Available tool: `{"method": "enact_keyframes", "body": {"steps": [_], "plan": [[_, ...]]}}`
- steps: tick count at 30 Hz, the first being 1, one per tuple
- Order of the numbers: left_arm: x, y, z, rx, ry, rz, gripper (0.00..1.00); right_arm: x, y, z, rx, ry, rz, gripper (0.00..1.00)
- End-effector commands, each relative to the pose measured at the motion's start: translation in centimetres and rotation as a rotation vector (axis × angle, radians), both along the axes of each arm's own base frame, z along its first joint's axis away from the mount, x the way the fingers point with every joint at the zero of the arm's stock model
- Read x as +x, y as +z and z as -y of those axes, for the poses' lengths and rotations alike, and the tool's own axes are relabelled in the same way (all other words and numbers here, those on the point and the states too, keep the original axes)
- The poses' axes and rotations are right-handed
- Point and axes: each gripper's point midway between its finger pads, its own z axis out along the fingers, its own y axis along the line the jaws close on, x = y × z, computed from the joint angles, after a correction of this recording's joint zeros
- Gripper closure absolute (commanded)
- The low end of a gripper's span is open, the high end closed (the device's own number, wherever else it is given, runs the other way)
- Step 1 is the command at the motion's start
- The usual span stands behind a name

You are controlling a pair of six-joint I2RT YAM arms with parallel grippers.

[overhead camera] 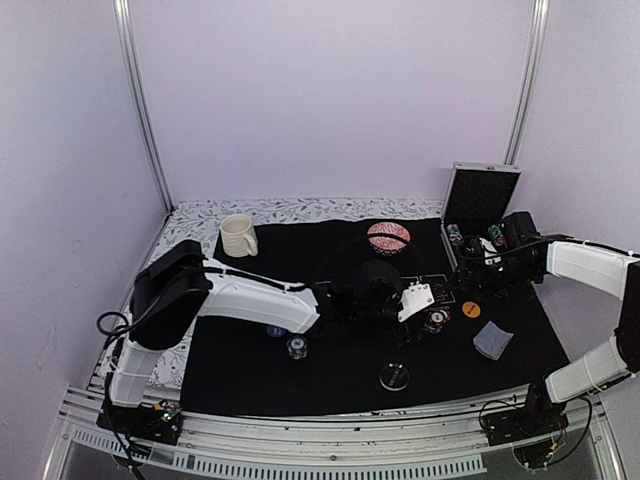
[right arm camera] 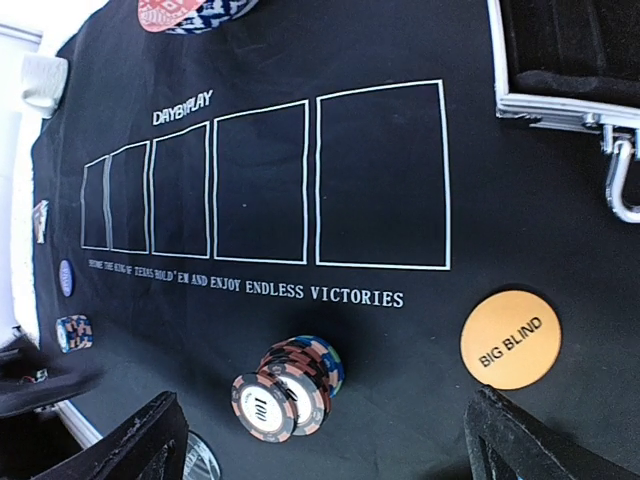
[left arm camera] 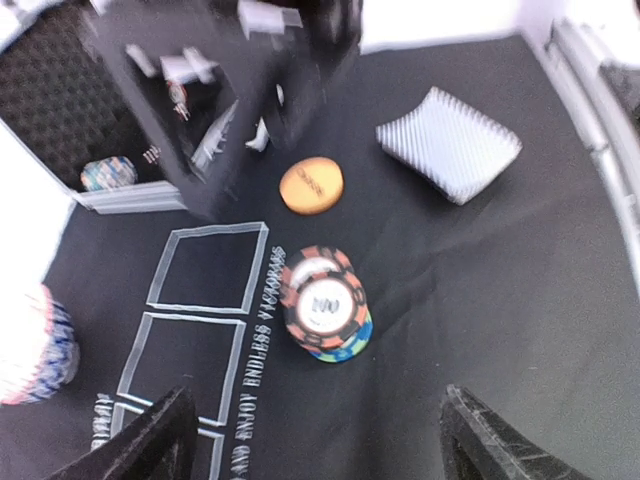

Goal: Distribute texas hold em gaming equipment
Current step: Adjust the poker chips pile in the big blind area.

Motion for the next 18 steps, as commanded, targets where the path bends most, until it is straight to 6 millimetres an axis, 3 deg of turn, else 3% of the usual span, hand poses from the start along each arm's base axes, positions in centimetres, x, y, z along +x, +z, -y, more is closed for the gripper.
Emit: {"method": "enact_keyframes", "body": {"steps": [1,3,4,5,11,18], "plan": [[-1.7,6.7,-1.6,-0.096,-0.043,0.013,0.13,-0.1,0.2,0.0,-0.072,0.018,-0.009,0.01],[-2.3,8.2,-3.3,-0.102,-0.039,-0.006,0.11,0.0,0.2,-0.7,-0.104,0.037,-0.01,0.01],[-2.6,10.4,-4.6,-0.129,-0.03,-0.008,0.1,-0.1,0.1,-1.3,-0.128,0.05,-0.016,0.01],[-2.6,11.3,-5.6,-0.132,-0.015,-0.021,0.1,0.0,0.0,-1.6,-0.155,0.061,-0.022,0.01],[-1.0,15.9,-12.6,-0.172,0.154,-0.095,0.07,0.2,-1.4,-2.2,-0.317,0.083,-0.075,0.01],[-2.2,17.0,-18.7,-0.19,0.219,-0.072,0.05,0.0,-3.5,-4.4,-0.384,0.168,-0.15,0.01]]}}
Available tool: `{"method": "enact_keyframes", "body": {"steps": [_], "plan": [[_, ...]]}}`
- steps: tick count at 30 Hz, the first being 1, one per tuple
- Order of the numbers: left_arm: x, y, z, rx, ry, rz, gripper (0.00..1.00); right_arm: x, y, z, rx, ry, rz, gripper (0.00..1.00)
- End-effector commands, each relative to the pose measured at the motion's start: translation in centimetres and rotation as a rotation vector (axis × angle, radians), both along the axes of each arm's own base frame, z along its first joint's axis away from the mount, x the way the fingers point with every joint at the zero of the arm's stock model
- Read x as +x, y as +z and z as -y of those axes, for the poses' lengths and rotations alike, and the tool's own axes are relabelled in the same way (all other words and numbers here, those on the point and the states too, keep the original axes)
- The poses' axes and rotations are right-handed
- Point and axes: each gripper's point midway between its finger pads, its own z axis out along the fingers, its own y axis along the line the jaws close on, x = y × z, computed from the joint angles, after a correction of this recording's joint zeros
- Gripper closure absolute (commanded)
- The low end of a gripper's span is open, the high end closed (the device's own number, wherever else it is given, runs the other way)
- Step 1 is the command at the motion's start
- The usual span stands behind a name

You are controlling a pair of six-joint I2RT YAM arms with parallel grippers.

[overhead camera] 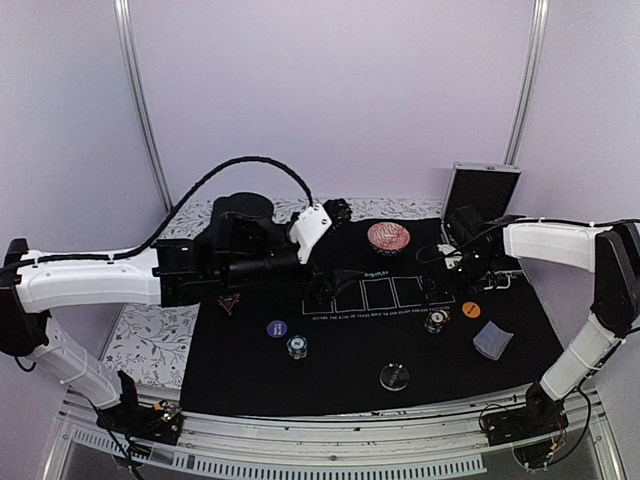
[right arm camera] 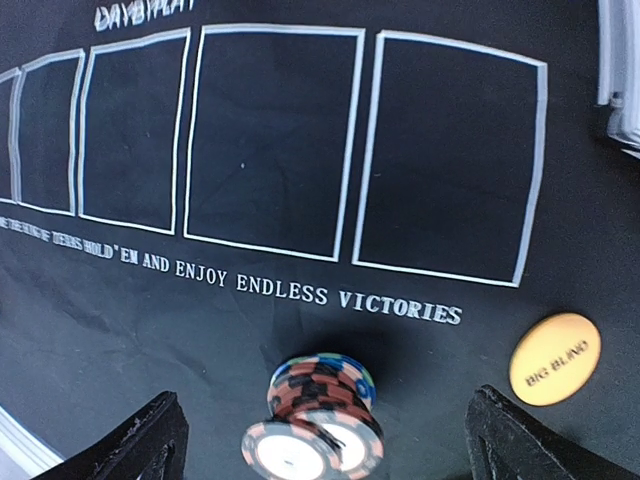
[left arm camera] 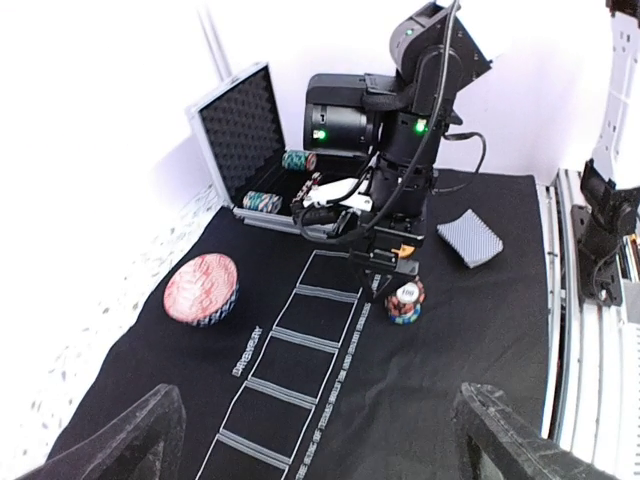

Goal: Distribute texas hold em gaming equipment
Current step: Adjust the poker chips pile in the big blind area.

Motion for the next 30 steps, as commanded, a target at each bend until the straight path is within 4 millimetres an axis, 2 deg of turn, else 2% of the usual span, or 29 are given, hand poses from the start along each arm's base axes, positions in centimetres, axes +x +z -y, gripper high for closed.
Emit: {"method": "enact_keyframes", "body": {"steps": [1,7,16,23,30], "plan": [[-0.5,-2.3,-3.0,0.052,0.05,-0.05,0.05,-0.3,-1.4,0.1,-0.083,0.018,-0.057,0.01],[-1.0,-2.0,-4.4,0.024,0.049,-0.035,0.04,-1.1,-2.6,-0.7,-0.126,0.077,-0.118,0.01],[-0.9,-2.8,-4.4,0.056,0.049,-0.033,0.05,-1.9,-4.8,-0.2,-0.204,0.107,-0.184,0.0],[-0.8,-3.0,-4.5,0.066,0.047,-0.034,0.04,-2.7,-5.8,-0.3,-0.275,0.152,-0.212,0.06],[-0.6,-2.8,-4.7,0.07,0.053,-0.032,0.04,-2.7,-6.0,-0.7,-0.276,0.183,-0.21,0.17]]}}
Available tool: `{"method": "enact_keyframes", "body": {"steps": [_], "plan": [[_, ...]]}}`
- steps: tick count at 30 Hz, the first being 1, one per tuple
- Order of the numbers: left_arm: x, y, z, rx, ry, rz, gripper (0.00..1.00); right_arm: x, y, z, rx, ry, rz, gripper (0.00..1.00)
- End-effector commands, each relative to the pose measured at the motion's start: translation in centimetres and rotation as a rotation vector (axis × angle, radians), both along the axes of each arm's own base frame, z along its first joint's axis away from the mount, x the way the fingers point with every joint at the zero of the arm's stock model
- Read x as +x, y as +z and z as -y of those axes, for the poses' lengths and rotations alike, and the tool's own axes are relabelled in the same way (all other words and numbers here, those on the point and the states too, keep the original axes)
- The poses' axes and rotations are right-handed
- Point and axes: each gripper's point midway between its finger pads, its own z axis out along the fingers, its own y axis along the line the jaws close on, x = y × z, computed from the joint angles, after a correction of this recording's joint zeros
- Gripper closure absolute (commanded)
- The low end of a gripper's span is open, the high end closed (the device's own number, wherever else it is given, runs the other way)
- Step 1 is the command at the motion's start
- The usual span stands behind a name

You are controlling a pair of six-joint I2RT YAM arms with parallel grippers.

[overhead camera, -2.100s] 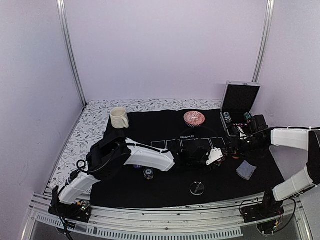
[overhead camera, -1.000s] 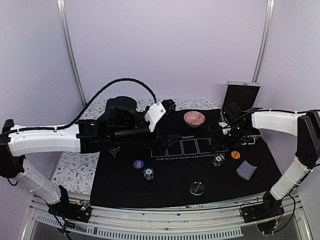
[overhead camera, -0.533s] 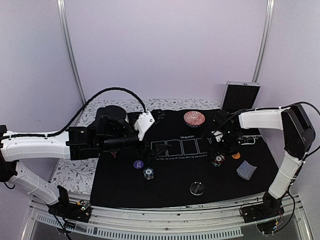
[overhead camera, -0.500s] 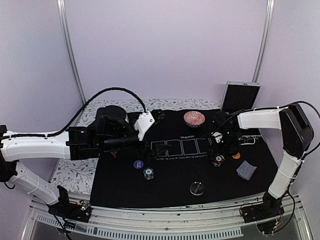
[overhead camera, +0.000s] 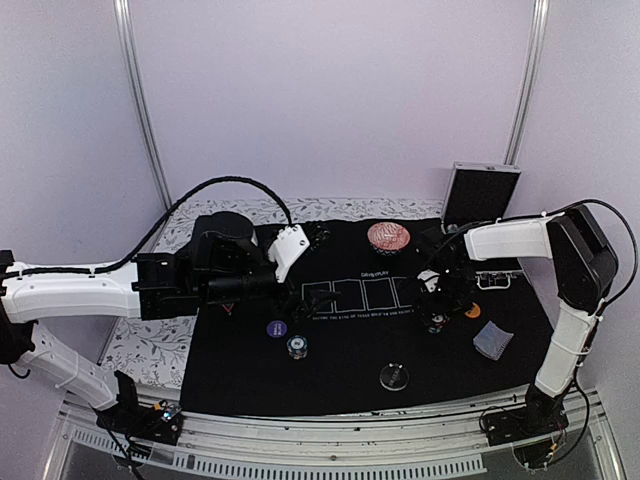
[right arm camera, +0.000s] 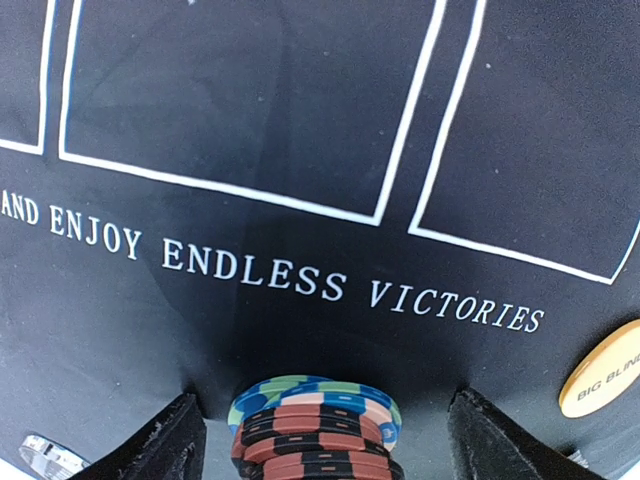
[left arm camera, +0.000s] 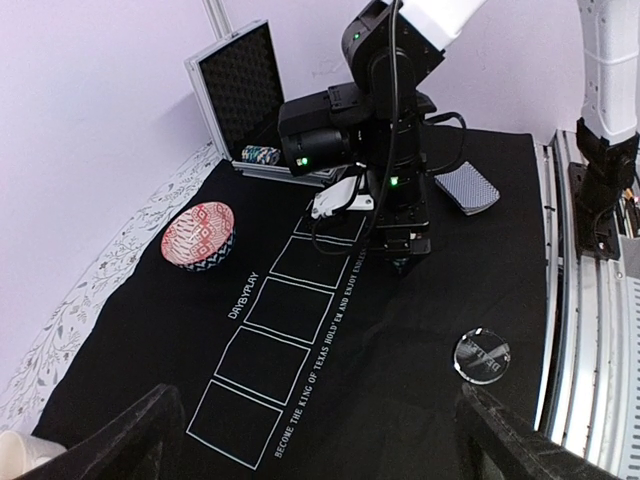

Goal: Distribute texas hold em gaming equipment
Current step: Adjust the poker chips pile in the big blind area.

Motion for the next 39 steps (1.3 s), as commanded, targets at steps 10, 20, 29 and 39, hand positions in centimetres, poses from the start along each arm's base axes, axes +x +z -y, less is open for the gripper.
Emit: {"method": "enact_keyframes", "body": {"steps": [10,20,29,39], "plan": [[0.5,-0.3,-0.6,0.019,0.014,0.002,0.04,0.2,-0.5,-0.6,-0.004,0.04,-0.015,0.64],[0.7,-0.5,-0.7,0.027,0.019,0.002,0.04,-0.2,-0.5,-0.6,0.003,0.038,-0.03,0.7],[0.7,-0.7,-0.8,0.035,0.019,0.003,0.04,-0.3,0.6,-0.8,0.022,0.06,-0.027,0.17],[0.5,0.0,-1.4,0.032,0.017,0.011,0.04,3.2,6.5,-2.3,0.064,0.209,0.142,0.05]]}}
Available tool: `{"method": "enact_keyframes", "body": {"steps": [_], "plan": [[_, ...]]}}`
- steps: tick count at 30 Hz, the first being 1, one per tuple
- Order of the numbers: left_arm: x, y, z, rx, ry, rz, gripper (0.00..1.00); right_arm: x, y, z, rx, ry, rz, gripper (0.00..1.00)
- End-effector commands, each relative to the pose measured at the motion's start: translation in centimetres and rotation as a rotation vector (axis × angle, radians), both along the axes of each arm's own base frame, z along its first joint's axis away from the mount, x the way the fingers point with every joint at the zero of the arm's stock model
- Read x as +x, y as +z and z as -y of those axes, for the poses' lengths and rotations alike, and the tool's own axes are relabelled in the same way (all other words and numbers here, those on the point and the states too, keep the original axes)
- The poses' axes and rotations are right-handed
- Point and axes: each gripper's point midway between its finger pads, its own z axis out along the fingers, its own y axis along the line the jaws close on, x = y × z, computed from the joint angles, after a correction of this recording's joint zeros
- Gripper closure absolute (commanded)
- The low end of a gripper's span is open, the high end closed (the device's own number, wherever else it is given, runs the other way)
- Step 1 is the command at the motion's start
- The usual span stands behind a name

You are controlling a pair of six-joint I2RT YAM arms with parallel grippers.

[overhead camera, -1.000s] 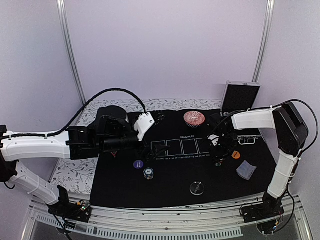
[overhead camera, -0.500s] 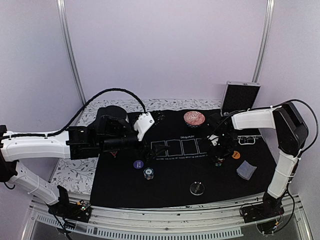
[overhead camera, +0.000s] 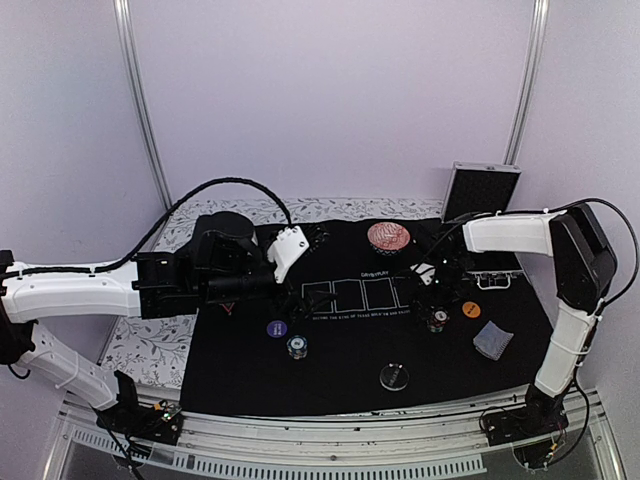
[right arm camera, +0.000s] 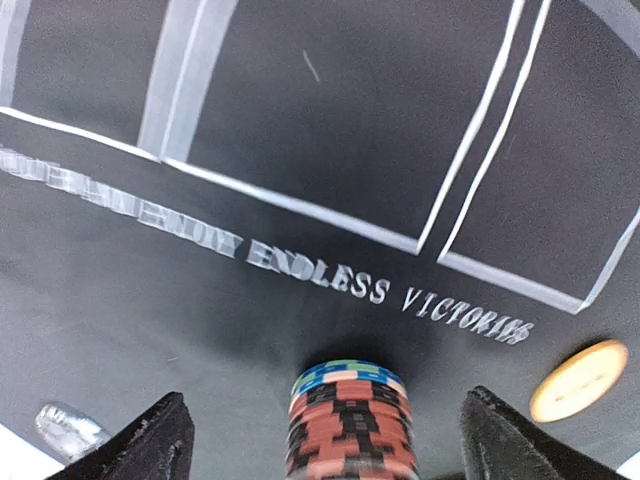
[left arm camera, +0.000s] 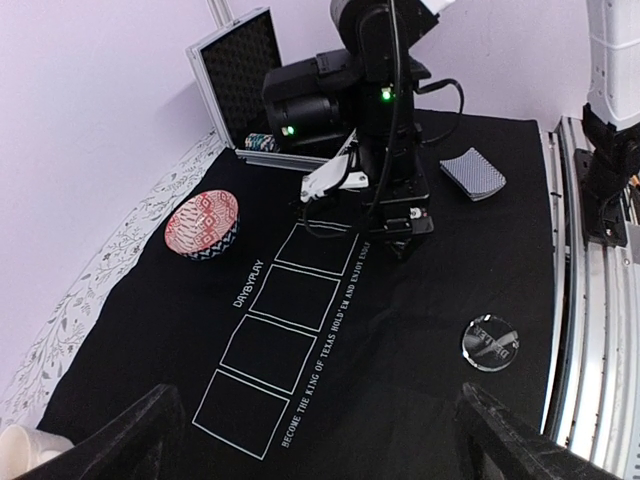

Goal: Distribute texas hold em gaming equipment
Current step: Adjust the poker chips pile in the big blind area, then pick up the poker card from the poker table mat.

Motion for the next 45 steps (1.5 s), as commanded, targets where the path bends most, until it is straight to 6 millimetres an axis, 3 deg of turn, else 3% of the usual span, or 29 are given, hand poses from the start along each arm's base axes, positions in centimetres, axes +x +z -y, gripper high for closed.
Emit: {"method": "enact_keyframes", "body": {"steps": [1,3,5,7,9,13,15,19,24,32,38,45], "plan": [[0.1,0.8,-1.1,-0.003,0.008,0.015,0.04,3.4,6.6,-1.8,0.076,0.184,0.195,0.0],[-0.1,1.0,-1.2,-0.012,0.002,0.018,0.04,4.2,9.5,-3.7,0.175,0.33,0.289,0.01],[-0.1,1.1,-1.5,-0.015,0.004,0.02,0.04,3.5,12.1,-6.3,0.325,0.472,0.337,0.01],[-0.2,1.1,-1.6,-0.019,0.002,0.018,0.04,2.8,13.3,-7.1,0.376,0.611,0.383,0.01],[-0.3,1.0,-1.7,-0.019,-0.003,0.015,0.04,2.0,12.0,-5.8,0.306,0.762,0.4,0.01],[-0.5,0.8,-1.8,-0.019,-0.011,0.012,0.04,-2.3,7.6,-1.7,0.167,1.046,0.219,0.01],[-0.5,0.7,-1.9,-0.018,-0.011,0.012,0.04,-3.1,6.4,-0.3,0.125,1.083,0.179,0.01],[-0.5,0.3,-1.8,-0.01,-0.016,0.012,0.04,-2.9,5.6,0.1,0.116,1.119,0.19,0.01],[-0.5,-0.1,-1.8,0.0,-0.018,0.006,0.04,-1.1,4.0,1.0,0.022,1.148,0.226,0.01],[-0.6,-0.4,-1.8,0.006,-0.018,-0.002,0.04,0.1,2.5,0.8,0.005,1.183,0.199,0.01],[-0.5,-0.7,-1.9,0.013,-0.013,-0.003,0.04,-0.8,0.6,0.5,0.058,1.191,0.122,0.01],[-0.5,-1.1,-2.1,0.026,-0.012,-0.007,0.04,-0.2,-1.1,1.1,0.008,1.19,0.106,0.1]]}}
